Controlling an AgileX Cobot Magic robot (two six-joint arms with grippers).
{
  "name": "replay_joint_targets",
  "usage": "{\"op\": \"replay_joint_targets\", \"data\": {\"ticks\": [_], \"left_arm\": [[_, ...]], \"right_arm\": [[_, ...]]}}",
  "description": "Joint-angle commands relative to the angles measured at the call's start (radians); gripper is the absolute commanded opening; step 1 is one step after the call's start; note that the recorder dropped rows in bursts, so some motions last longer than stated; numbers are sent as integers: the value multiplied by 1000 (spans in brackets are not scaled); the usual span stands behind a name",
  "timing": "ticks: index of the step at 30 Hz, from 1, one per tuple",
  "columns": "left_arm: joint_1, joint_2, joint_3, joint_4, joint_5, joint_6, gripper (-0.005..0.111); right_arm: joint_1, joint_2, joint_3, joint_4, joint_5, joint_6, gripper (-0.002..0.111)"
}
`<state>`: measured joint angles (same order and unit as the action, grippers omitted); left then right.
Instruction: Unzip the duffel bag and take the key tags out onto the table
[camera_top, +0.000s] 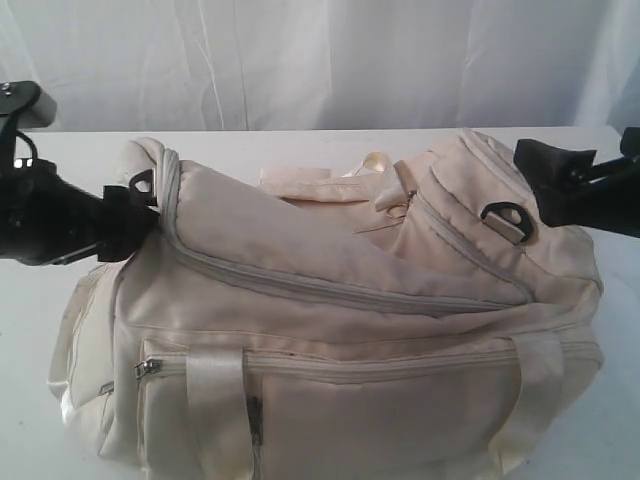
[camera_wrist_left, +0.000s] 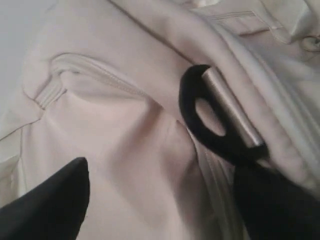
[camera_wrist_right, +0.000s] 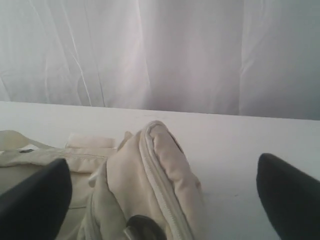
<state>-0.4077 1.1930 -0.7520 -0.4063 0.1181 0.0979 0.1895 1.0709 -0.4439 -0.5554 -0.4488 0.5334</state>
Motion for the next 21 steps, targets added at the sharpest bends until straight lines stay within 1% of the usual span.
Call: {"op": "replay_joint_targets", "data": {"ticks": [1, 5, 10, 12, 13, 14, 16, 17, 18, 20, 21], "left_arm": [[-67, 55, -76, -38, 65, 7, 81], [-105, 107, -142, -35, 90, 8, 81], [-105, 120, -236, -35, 128, 37, 81], [-105, 120, -283, 1, 169, 37, 81], [-105, 120, -317, 39, 220, 37, 81], [-105, 120, -330, 42, 242, 37, 81], [-105, 120, -361, 42, 337, 37, 81], [-105, 120, -372, 48, 362, 37, 81], [-105, 118, -388, 61, 406, 37, 81], [-105, 116, -390, 63, 429, 33, 81], [-105, 120, -390, 63, 441, 33, 81]], "right_arm": [[2, 103, -59, -2, 29, 58, 93], [2, 200, -84, -54, 15, 73, 93], [70, 360, -141, -82, -19, 73, 93], [80, 412, -172, -84, 3, 73, 89], [80, 439, -187, -84, 33, 73, 83], [80, 446, -191, -84, 37, 73, 80], [80, 469, -201, -84, 43, 73, 60], [80, 471, -203, -84, 43, 73, 55], [80, 474, -205, -84, 43, 73, 46], [80, 474, -205, -84, 41, 73, 34], [80, 474, -205, -84, 41, 73, 31]]}}
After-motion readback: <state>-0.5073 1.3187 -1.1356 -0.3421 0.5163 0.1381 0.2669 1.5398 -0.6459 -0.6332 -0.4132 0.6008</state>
